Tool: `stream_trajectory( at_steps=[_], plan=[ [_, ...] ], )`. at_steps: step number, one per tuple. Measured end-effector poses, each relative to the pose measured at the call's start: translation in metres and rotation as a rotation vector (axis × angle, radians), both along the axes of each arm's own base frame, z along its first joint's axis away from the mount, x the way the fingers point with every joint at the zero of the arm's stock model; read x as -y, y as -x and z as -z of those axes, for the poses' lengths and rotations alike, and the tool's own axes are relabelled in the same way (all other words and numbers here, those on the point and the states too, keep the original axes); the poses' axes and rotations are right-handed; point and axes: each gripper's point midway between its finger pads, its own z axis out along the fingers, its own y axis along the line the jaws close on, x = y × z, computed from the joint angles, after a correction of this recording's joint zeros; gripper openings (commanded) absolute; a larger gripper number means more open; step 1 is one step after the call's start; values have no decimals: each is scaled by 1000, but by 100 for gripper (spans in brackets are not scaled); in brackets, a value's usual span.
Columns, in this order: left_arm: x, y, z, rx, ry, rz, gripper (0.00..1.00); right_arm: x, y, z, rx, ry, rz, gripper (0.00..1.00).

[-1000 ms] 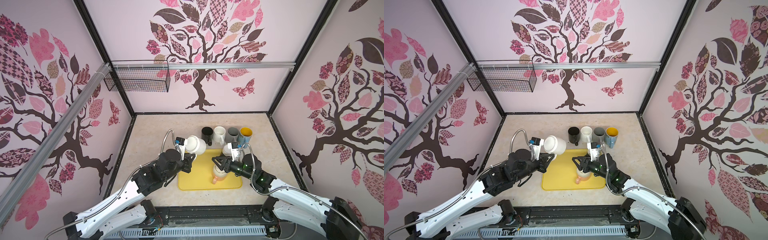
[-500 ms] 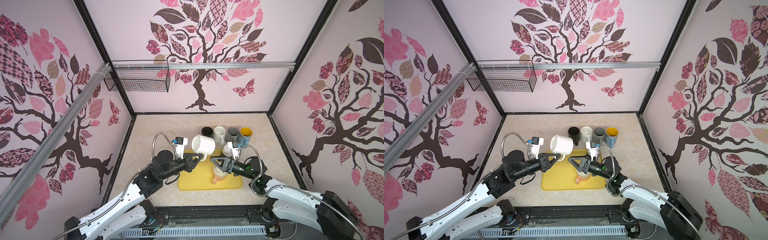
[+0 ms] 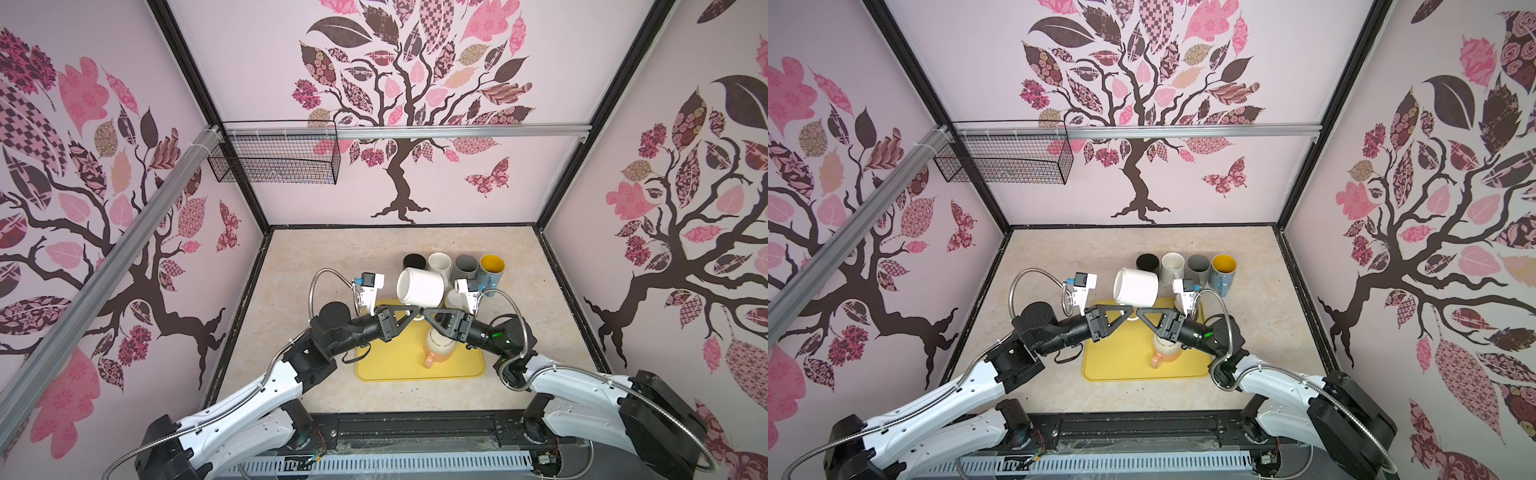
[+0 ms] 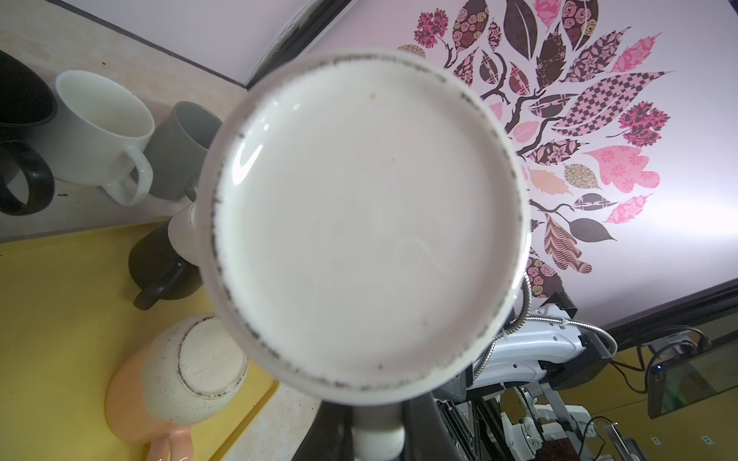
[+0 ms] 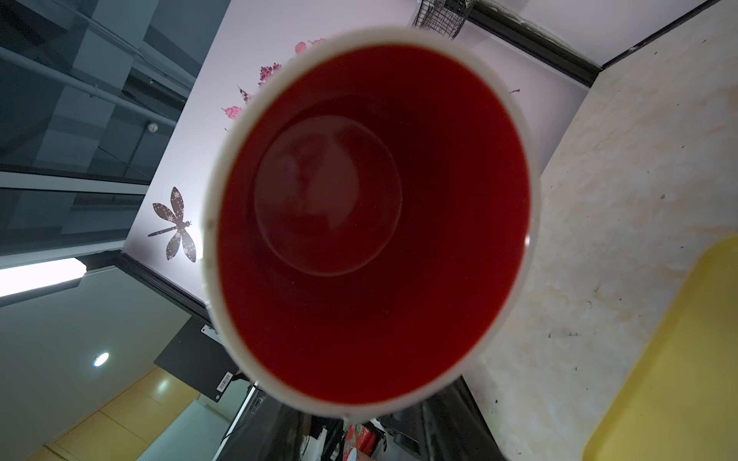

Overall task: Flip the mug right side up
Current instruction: 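Bring the right gripper to the white mug's rim while the left gripper holds it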

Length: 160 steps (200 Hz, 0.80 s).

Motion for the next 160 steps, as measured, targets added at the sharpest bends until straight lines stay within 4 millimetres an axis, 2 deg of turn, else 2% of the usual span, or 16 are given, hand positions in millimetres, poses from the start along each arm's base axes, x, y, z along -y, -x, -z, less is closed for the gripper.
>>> stream_trajectory(
  at_steps=[26, 48, 65, 77, 118, 131, 140, 160],
  plan=[
    [4, 4, -6, 16, 23, 14, 0, 4, -2, -5, 6, -26, 26, 42],
    [8, 4, -8, 26, 35, 18, 0, 6, -3, -9, 7, -44, 38, 34],
    [11, 4, -9, 31, 42, 17, 0, 6, -3, -9, 3, -48, 38, 18],
    [12, 3, -8, 37, 43, 12, 0, 6, -2, -11, -2, -59, 35, 0],
    [10, 1, -6, 44, 45, -7, 0, 6, -4, -9, -19, -55, 36, 0],
    [10, 1, -5, 40, 40, -11, 17, 5, -3, -8, -17, -49, 31, 0],
    [9, 2, -4, 39, 32, -15, 25, 4, -3, -6, -16, -41, 28, 0],
    [7, 4, 2, 26, 8, -14, 28, 3, -4, -2, -17, -20, 34, 0]
  ],
)
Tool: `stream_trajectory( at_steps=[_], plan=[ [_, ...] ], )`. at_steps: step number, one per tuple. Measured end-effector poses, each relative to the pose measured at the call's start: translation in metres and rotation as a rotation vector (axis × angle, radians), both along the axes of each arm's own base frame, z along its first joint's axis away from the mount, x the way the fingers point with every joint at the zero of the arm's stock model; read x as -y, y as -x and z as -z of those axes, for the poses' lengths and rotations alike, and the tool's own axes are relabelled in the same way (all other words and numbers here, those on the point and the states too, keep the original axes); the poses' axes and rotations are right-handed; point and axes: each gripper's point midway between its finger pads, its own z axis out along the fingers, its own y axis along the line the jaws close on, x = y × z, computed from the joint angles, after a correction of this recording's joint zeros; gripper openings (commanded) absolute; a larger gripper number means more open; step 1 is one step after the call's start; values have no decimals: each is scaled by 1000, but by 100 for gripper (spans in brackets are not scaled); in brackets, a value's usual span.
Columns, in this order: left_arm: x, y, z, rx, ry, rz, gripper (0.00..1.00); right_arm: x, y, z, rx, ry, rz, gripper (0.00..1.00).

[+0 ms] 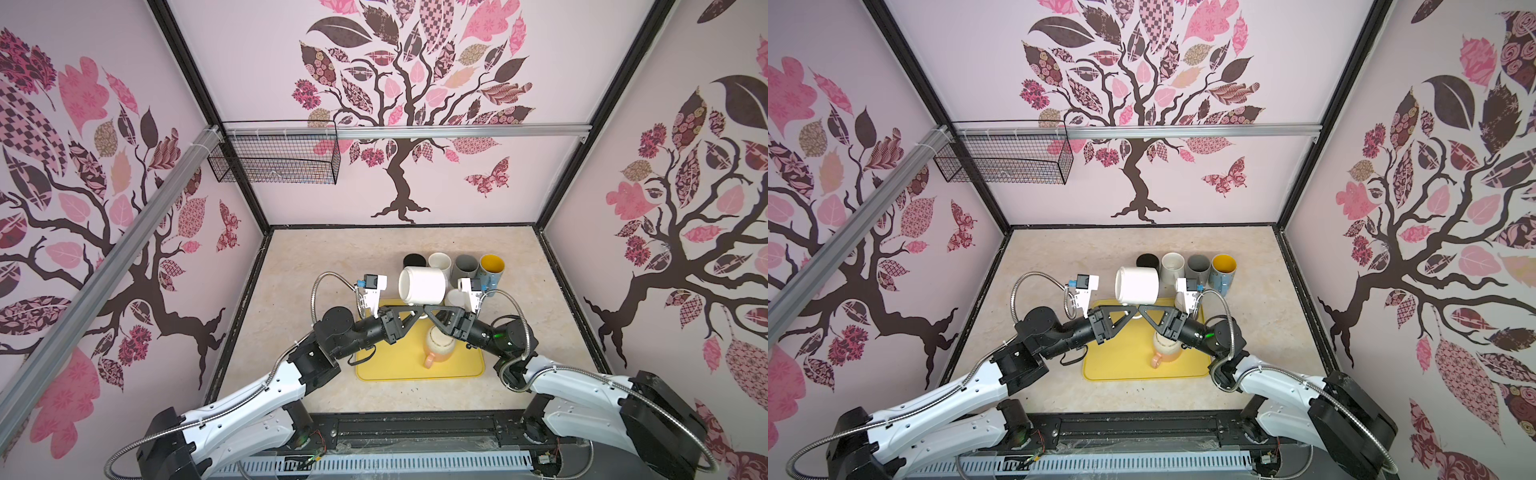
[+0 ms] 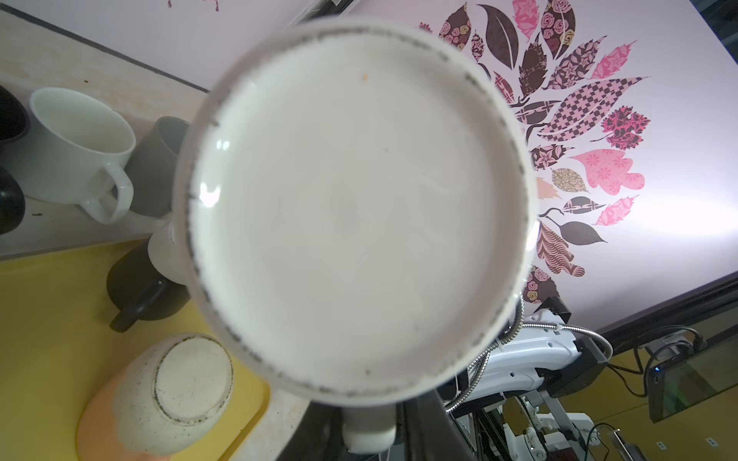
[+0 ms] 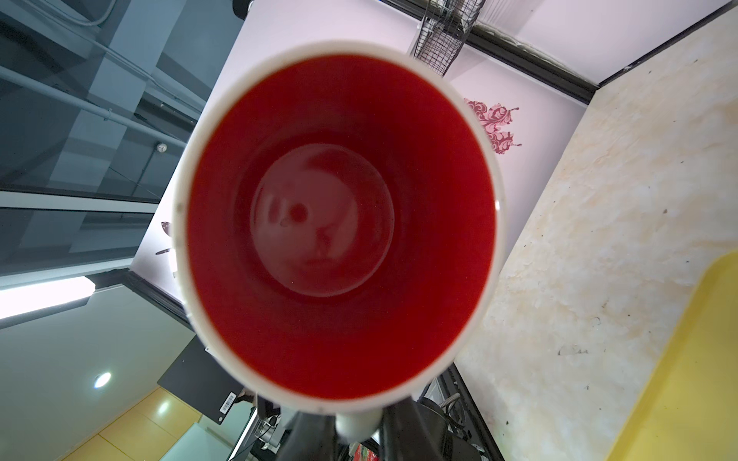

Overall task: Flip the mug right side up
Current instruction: 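Bring the right gripper to the white mug's rim while the left gripper holds it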

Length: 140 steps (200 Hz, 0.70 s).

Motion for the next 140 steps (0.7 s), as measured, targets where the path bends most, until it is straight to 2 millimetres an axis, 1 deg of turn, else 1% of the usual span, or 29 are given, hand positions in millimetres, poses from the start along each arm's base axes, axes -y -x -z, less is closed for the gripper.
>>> stream_trajectory(
  at_steps=[55, 100, 124, 140],
  plan=[
    [-5, -4, 14, -33, -50, -20, 27, -3, -4, 11, -4, 53, 9, 0],
    [-14, -11, 13, -42, -51, -53, 21, -5, -2, 15, 0, 76, -7, 0],
    [-15, -12, 14, -43, -52, -55, 13, -7, -1, 13, 7, 82, -15, 0],
    [-14, -12, 13, -44, -49, -53, 1, -6, -1, 12, 11, 84, -17, 0]
  ],
)
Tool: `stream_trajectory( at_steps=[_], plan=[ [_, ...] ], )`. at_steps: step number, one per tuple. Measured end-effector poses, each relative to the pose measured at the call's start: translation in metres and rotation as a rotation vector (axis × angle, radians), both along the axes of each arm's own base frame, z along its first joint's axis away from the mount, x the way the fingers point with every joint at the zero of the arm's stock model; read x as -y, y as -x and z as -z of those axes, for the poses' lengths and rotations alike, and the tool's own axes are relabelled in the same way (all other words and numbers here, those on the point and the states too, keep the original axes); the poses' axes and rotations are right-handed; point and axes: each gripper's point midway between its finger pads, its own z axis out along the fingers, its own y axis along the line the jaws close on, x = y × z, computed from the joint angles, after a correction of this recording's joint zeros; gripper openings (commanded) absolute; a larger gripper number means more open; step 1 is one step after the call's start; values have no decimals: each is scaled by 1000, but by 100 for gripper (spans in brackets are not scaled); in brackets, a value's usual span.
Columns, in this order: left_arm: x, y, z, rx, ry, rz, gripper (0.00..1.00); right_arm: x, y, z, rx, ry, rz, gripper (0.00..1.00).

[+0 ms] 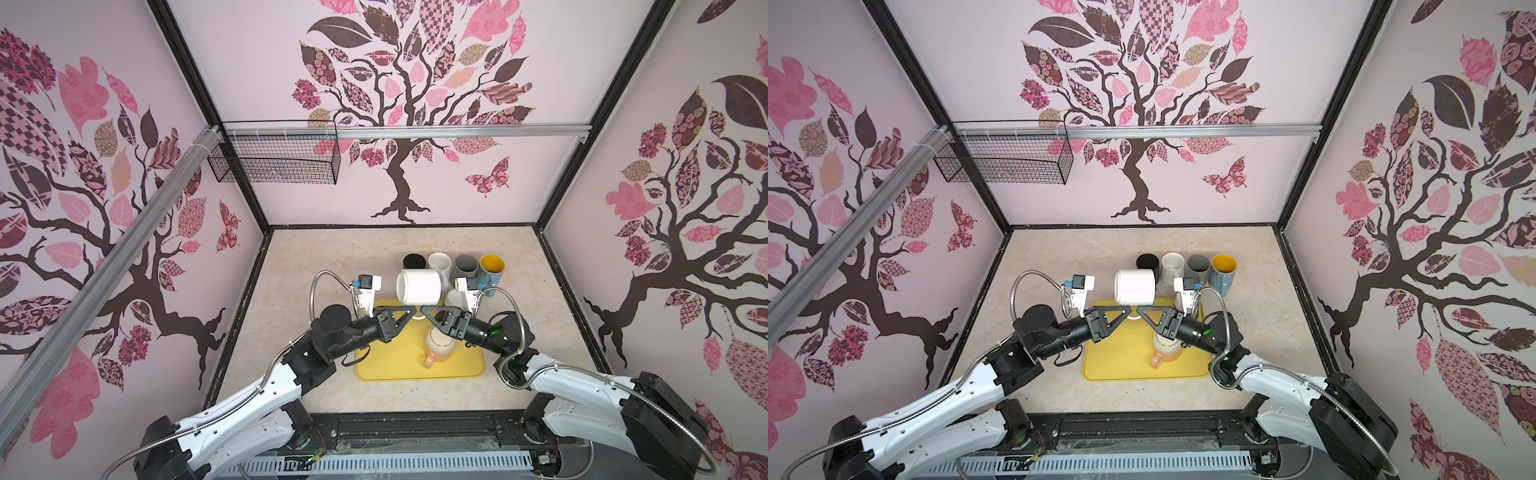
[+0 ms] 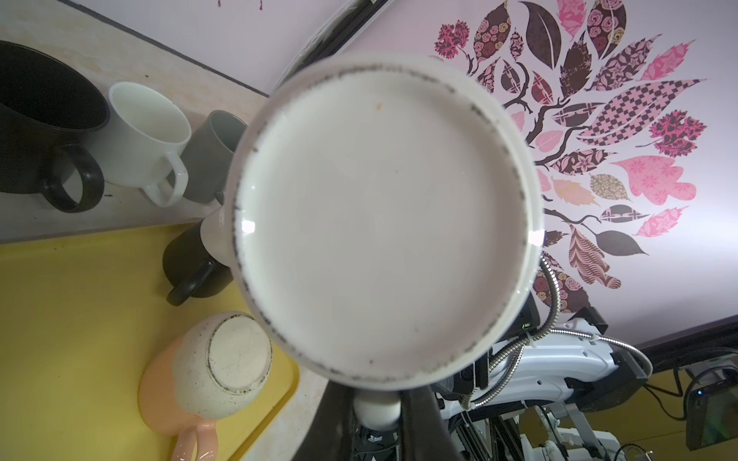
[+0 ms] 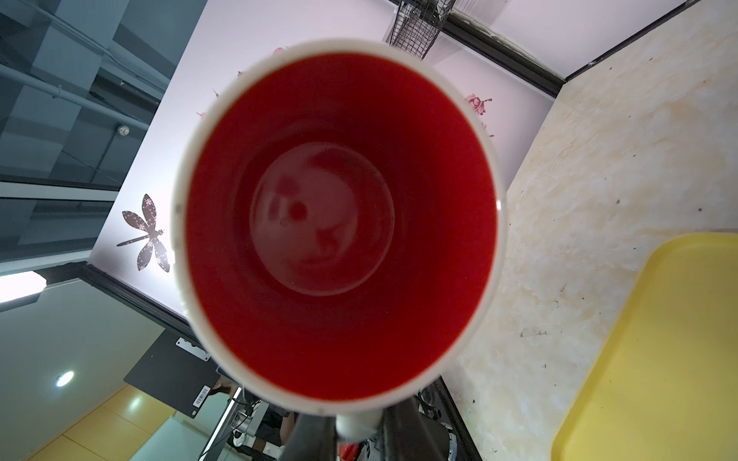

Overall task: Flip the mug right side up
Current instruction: 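Bring the right gripper to the white mug's rim while the left gripper holds it, then close the right gripper on the white mug's rim and open the left gripper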

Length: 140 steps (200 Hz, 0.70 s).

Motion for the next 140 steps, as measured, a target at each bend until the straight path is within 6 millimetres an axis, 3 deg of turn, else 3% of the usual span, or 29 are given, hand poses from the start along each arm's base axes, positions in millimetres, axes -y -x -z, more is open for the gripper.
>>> stream_trajectory(
  at_steps=[40, 71, 140],
  plan=[
    [3, -2, 1, 1, 5, 8, 0, 2, -3, 1, 2, 4, 14, 0],
    [4, -2, 0, 3, 8, 12, 0, 2, -4, 0, 7, 3, 19, 14],
    [5, 0, -8, 18, 39, 16, 0, -4, -7, -14, 37, -18, 7, 28]
  ],
)
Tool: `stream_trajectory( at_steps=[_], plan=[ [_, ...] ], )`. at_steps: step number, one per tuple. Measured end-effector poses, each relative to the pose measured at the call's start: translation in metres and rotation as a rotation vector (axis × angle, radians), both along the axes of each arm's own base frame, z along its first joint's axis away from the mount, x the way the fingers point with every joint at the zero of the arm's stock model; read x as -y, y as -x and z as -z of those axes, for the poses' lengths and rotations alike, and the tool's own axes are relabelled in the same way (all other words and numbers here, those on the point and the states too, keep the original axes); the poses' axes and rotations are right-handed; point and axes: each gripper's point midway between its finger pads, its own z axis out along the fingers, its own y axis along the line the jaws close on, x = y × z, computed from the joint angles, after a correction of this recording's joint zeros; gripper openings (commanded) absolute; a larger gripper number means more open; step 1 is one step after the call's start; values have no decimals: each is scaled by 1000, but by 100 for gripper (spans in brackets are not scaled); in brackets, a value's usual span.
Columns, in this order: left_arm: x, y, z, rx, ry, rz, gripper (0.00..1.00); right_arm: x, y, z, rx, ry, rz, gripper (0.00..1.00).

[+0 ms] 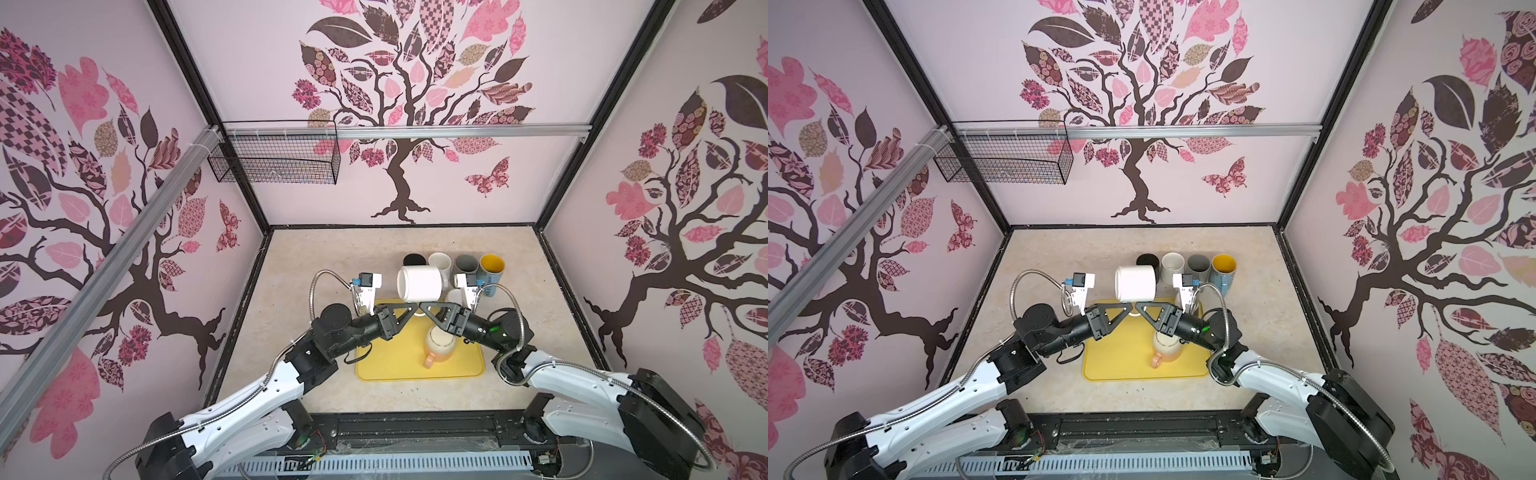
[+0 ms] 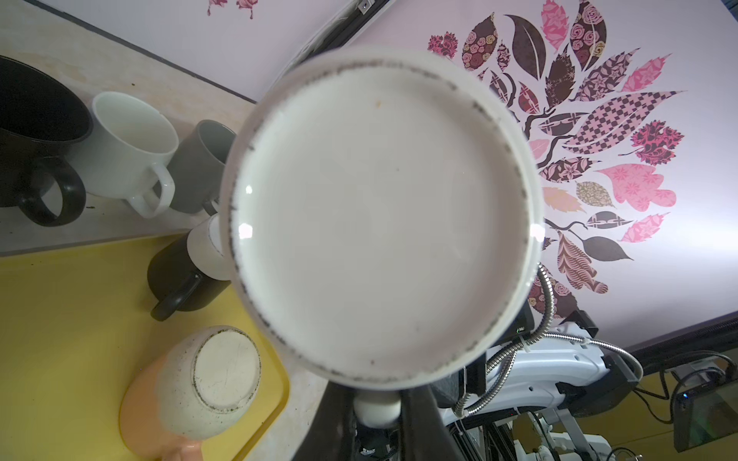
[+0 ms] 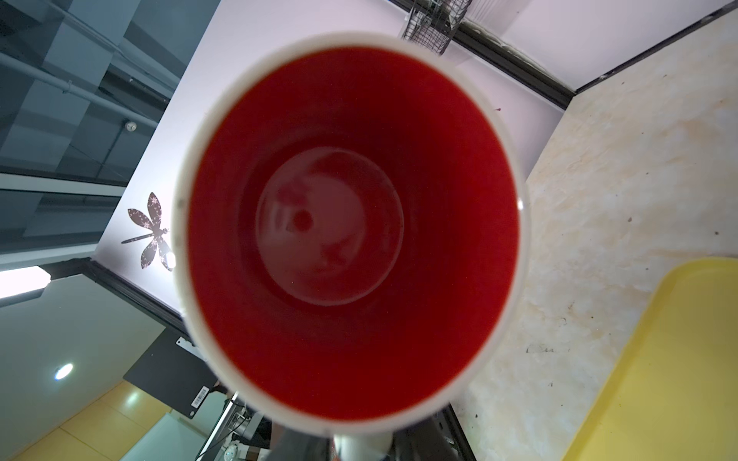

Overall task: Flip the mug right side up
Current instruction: 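Close the right gripper on the white mug's rim and open the left gripper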

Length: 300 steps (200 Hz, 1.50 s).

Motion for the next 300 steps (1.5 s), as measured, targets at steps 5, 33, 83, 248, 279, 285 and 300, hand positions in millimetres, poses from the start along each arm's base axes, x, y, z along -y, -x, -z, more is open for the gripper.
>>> stream_trajectory(
  at_steps=[5, 33, 83, 248, 279, 285, 300],
  plan=[
    [0, 0, -1, 2, 3, 1, 0, 0, 0, -2, 4, -3, -1, 29],
    [-1, 1, -5, 11, 12, -4, 0, -1, 0, -6, 11, -10, -3, 29],
    [-4, 6, -6, 21, 26, -4, 0, -4, 4, -8, 17, -10, -19, 0],
    [-149, -11, 89, -56, -745, -569, 95, -32, -73, 25, -27, 606, 279, 0],
    [-158, -10, 92, -52, -773, -600, 94, -40, -94, 50, -15, 816, 373, 0],
    [-159, -10, 93, -52, -774, -599, 94, -43, -97, 57, -17, 855, 377, 0],
    [-158, -9, 98, -56, -785, -591, 95, -50, -107, 75, -19, 951, 384, 0]
  ],
)
